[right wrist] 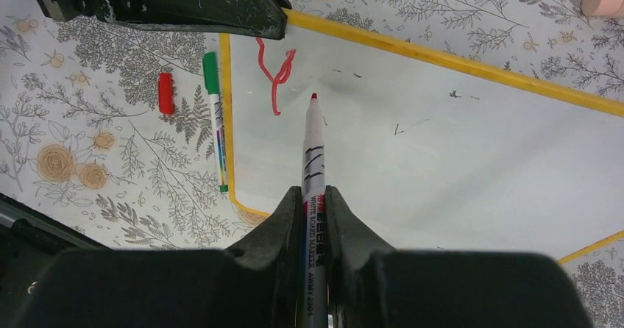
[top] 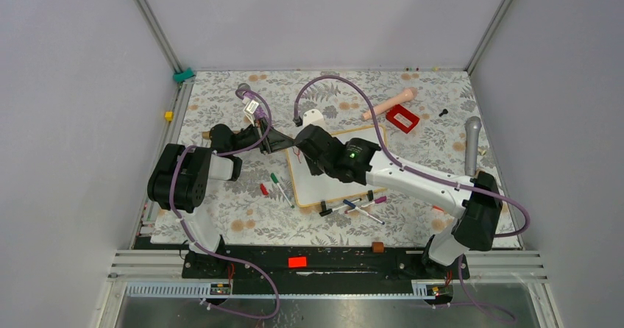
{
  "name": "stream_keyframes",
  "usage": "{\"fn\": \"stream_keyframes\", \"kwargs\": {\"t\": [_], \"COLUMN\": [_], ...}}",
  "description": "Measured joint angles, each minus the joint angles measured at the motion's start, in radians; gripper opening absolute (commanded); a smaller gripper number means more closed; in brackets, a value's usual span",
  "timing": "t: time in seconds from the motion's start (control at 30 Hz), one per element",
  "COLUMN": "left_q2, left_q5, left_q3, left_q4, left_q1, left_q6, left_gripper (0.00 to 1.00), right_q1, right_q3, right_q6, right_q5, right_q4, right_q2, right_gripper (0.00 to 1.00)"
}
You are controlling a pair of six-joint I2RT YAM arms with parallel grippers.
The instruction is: Write a sentence on the whiteboard
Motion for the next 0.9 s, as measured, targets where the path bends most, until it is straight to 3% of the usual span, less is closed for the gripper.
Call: {"fn": "stream_keyframes", "kwargs": {"t": [0.9], "left_q2": [0.0], "left_q5": [0.001], "left_q3": [0.0], "left_q4": [0.0], "left_q1": [0.003], "left_q6": [0.0], "left_gripper": [0.01], "right_q1": [0.0], "right_q3": [0.063], "right_q6": [-0.011], "right_q5": [-0.006], "right_q4": [-0.028], "right_q2": [0.071], "right_gripper": [0.0]}}
